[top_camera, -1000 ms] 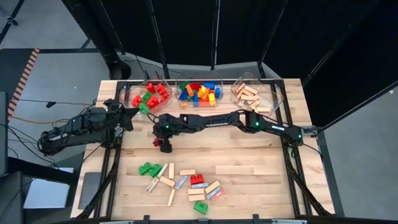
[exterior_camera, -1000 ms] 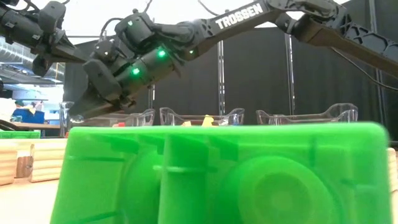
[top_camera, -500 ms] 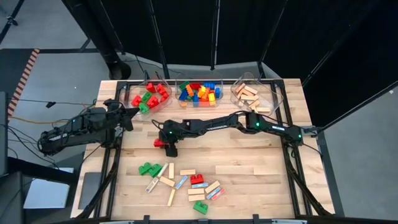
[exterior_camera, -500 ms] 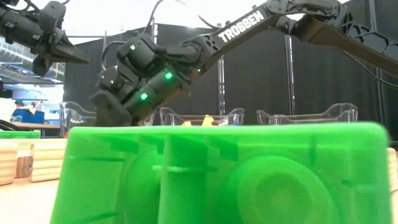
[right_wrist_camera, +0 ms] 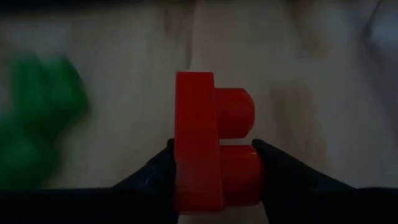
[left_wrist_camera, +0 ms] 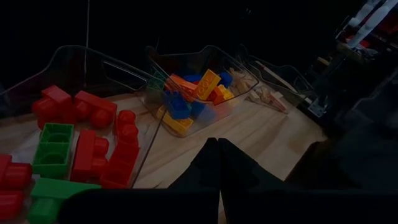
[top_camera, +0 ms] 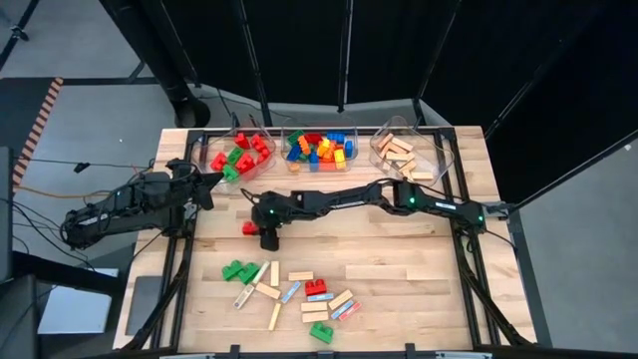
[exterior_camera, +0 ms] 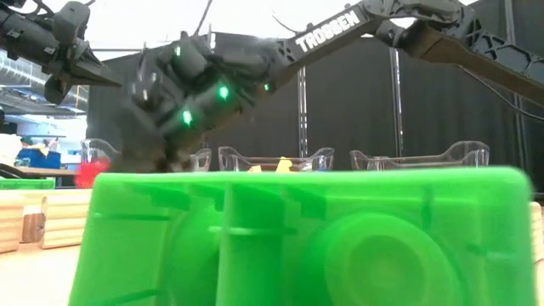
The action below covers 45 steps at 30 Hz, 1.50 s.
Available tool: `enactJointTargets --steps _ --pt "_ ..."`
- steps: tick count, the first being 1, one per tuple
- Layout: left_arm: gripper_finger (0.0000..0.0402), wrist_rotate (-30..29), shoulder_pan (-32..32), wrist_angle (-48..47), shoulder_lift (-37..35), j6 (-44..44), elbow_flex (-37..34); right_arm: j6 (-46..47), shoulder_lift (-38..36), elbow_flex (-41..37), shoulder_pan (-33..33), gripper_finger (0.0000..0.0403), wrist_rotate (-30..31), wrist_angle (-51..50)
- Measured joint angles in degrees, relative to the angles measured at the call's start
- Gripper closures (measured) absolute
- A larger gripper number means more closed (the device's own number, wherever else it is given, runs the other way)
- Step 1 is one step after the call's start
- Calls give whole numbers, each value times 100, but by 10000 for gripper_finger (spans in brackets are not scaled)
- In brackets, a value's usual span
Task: Sort blocks by size
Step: Put the small red game game piece into the left transparent bin, then put the small green game piece into the left transparent bin
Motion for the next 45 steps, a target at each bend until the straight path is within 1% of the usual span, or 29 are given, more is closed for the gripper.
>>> enactJointTargets --steps 4,6,8,11,17,22,23,24,27,29,30,32,33,34,38,41,43,45 --pt "400 -40 0 0 1 12 0 17 -30 763 -227 230 32 -41" --pt "400 -55 0 0 0 10 0 -16 -56 1070 -373 230 272 -63" --pt "400 -55 0 2 0 7 0 -51 -59 1311 -522 230 634 -90" --pt "399 -55 0 2 0 -8 0 -33 -80 1309 -777 230 930 78" --pt "400 -64 0 2 0 -8 0 396 -81 1302 -1349 230 1021 -133" --pt "399 -87 0 0 2 -8 0 776 -85 1302 -1582 228 1031 466" --pt "399 -87 0 -1 2 -8 0 880 -89 1302 -1620 217 1075 559" --pt "399 -90 0 0 2 -9 0 998 -94 1302 -1651 197 1095 603" --pt "400 -90 0 0 2 -10 0 1198 -95 1302 -1723 121 1107 586" --pt "399 -99 0 -2 2 -10 0 1178 -95 1302 -1753 83 1126 542" --pt "400 -111 0 0 0 -10 0 1176 -96 1302 -1760 71 1126 548" --pt "399 -118 0 0 2 -10 0 1207 -96 1312 -1746 59 1078 540" --pt "399 -116 0 -1 2 -10 0 1244 -96 1321 -1732 58 920 514" --pt "400 -118 0 -1 2 -10 0 1279 -116 1321 -1719 60 610 514" --pt "400 -118 0 -2 2 -10 0 1323 -280 1321 -1467 83 -859 394" --pt "400 -120 0 -4 1 -10 0 1018 -356 1347 -1066 104 -1917 104" --pt "399 -122 0 -1 2 -10 0 679 -343 1335 -745 115 -2311 -287" --pt "400 -120 0 -5 2 -10 0 -8 -323 1328 -407 123 -2347 -810"
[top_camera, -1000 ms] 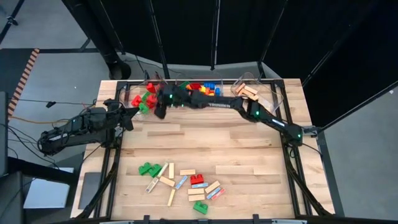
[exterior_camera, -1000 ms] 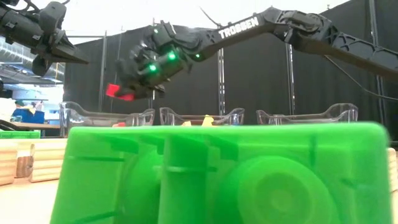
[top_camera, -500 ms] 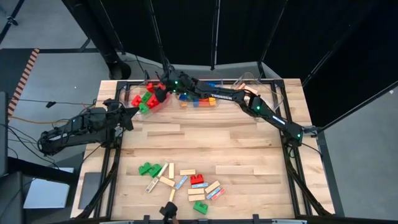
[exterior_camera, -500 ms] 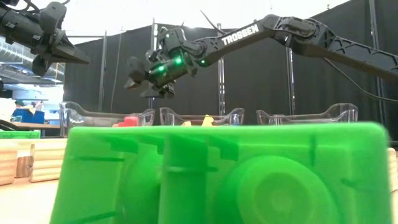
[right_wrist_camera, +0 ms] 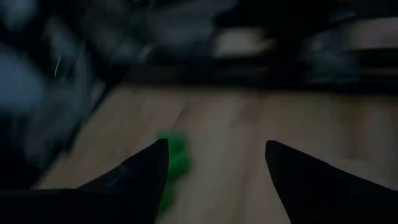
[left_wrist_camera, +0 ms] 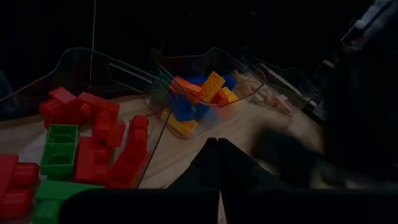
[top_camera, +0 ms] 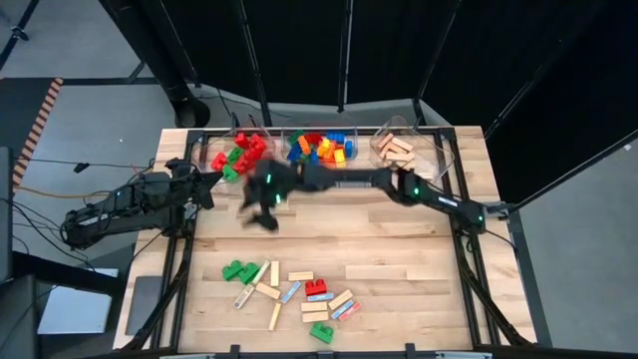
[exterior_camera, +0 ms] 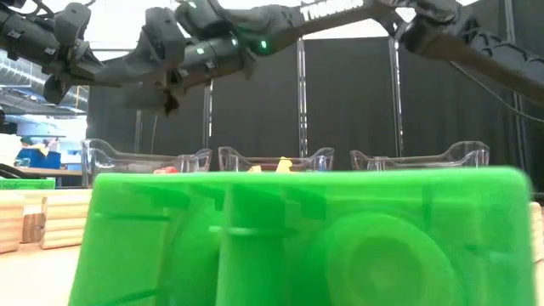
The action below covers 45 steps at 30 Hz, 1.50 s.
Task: Sort blocks by size
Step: Put the small green game piece into the left transparent bin
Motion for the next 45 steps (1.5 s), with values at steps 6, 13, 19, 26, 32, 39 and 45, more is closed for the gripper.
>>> enactJointTargets --steps 6,13,19,26,32,39,45 --pt "400 -2 0 3 0 0 0 -1884 51 -2 841 127 834 -723" --pt "399 -5 2 -1 0 -24 0 -2081 127 -78 948 122 850 -23" --pt "399 -5 0 -15 0 -42 0 -2096 151 -597 1091 126 860 479" --pt "400 -4 0 -17 0 -42 0 -1683 144 -1221 1148 127 857 1429" --pt "399 -4 0 -14 0 -42 0 -1688 142 -1561 1148 134 890 1620" --pt "400 -4 0 -14 0 -44 0 -1731 142 -1871 1148 145 1016 1911" --pt "399 -26 0 -14 0 -44 0 -1782 142 -1970 1148 150 1026 2097"
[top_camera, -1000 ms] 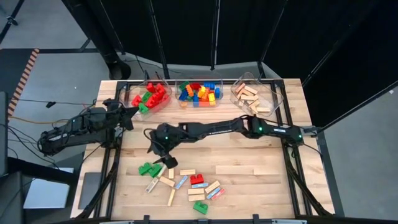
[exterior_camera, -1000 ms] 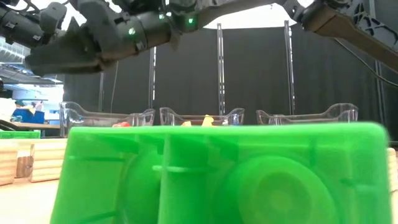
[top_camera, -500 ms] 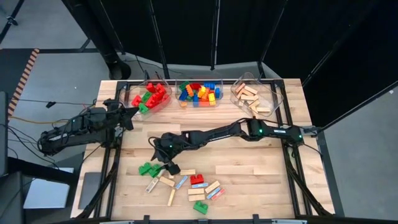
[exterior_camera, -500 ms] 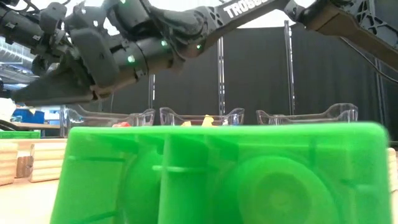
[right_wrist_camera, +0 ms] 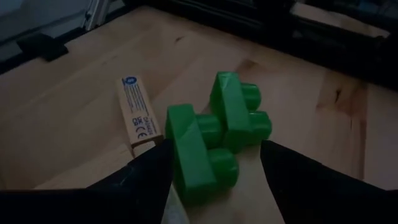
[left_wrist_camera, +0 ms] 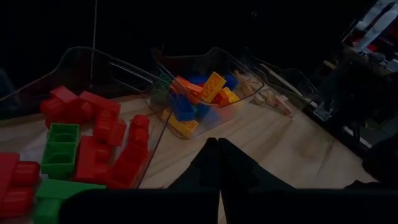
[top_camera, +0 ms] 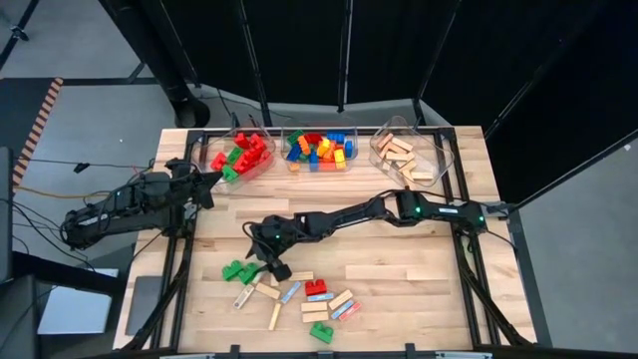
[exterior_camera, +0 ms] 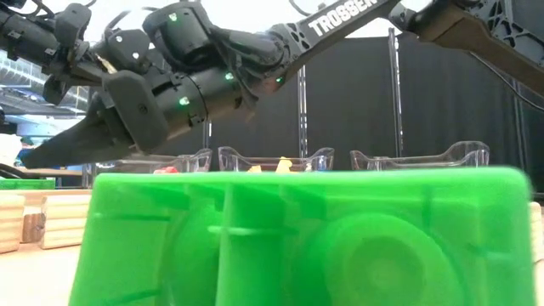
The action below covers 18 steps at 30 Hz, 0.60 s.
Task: Sort blocks by size
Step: Put the small green game piece into the left transparent bin
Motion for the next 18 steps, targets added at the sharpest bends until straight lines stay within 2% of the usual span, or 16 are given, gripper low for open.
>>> enactJointTargets --steps 5,12,18 --pt "399 -63 0 0 0 0 0 -336 0 -2 0 150 -18 5" --pt "399 -76 2 -6 -1 -14 1 -232 365 175 56 151 -57 192" --pt "399 -76 1 -12 -2 -33 2 -276 351 211 106 161 248 -71"
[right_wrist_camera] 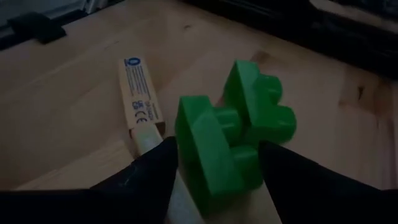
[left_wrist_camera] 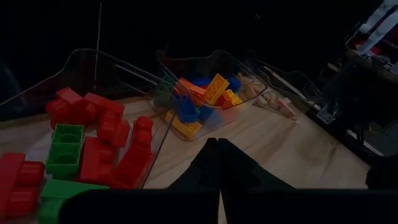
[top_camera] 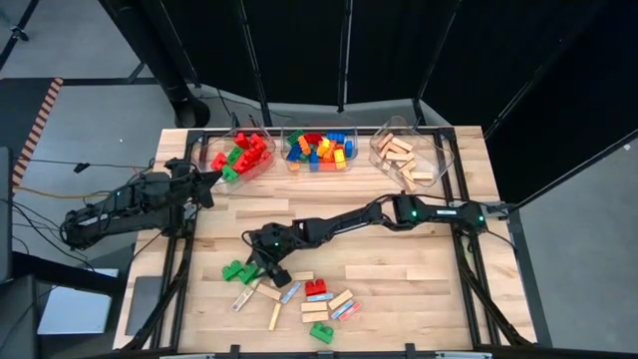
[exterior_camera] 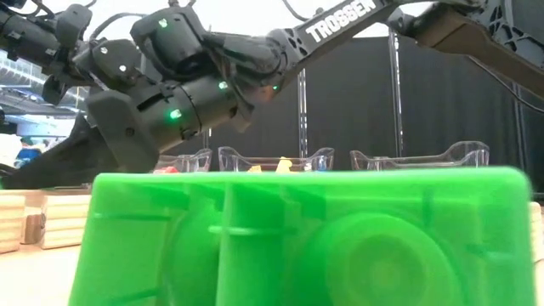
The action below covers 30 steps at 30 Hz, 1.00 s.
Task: Sort blocks by size
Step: Put the small green game piece into the left transparent bin
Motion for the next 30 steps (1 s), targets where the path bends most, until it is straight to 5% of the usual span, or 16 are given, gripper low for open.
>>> enactJointTargets --steps 8,16,30 --pt "399 -22 1 -9 2 0 0 62 -40 21 -29 247 -49 -772" --pt "399 -26 -1 -14 2 7 0 19 24 310 -21 383 551 -1182" --pt "400 -31 1 -8 2 9 0 123 -157 1668 -757 383 1986 -2057"
